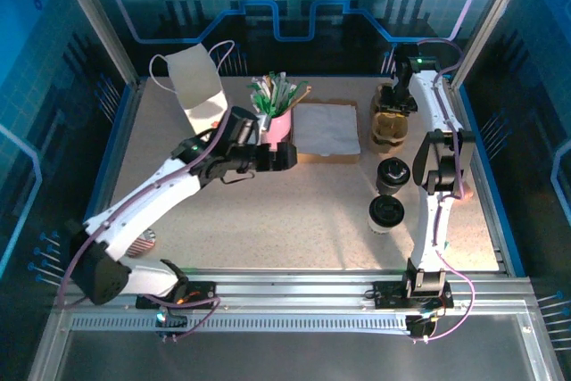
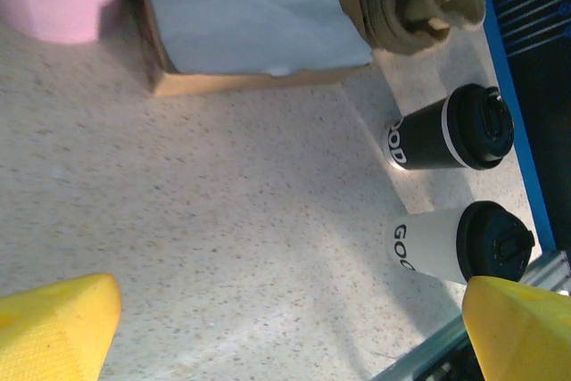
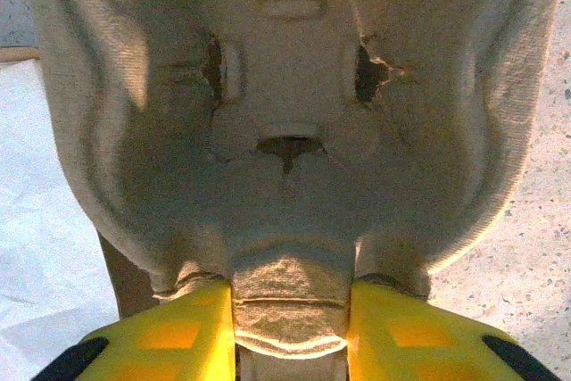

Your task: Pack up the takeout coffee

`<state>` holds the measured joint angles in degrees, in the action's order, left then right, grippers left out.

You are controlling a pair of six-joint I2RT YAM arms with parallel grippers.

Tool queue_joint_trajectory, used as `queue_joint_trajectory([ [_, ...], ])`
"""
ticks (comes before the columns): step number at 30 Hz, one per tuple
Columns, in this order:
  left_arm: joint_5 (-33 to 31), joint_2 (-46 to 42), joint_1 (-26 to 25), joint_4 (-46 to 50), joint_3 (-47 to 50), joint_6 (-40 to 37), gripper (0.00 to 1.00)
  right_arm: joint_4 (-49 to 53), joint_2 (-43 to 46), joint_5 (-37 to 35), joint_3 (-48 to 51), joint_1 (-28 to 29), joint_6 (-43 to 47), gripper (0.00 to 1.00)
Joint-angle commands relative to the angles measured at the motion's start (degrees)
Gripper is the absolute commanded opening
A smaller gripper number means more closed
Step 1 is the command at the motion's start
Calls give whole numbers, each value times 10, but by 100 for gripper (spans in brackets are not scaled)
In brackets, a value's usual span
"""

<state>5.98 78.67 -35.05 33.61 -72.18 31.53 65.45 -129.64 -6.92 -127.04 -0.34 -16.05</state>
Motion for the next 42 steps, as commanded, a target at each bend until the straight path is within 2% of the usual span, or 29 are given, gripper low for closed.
queue_joint_trajectory([
  [1,34,50,-16,-26,-57,24,99,0,27,14,9,-11,-7,33],
  [5,36,96,-26,-22,-105,24,99,-4,35,23,9,-13,-9,32],
  [11,32,113,-27,-20,-123,20,99,2,46,32,-6,-15,-12,32],
  [22,-60,25,-10,49,-152,-40,99,21,118,43,-18,7,-14,32],
  [26,-49,-33,51,67,-142,-40,99,17,174,32,5,42,-7,32],
  [34,14,-114,234,101,-130,-19,99,20,291,-7,56,147,7,32],
  [42,61,-124,372,92,-127,40,98,-30,437,-40,209,277,-23,32],
])
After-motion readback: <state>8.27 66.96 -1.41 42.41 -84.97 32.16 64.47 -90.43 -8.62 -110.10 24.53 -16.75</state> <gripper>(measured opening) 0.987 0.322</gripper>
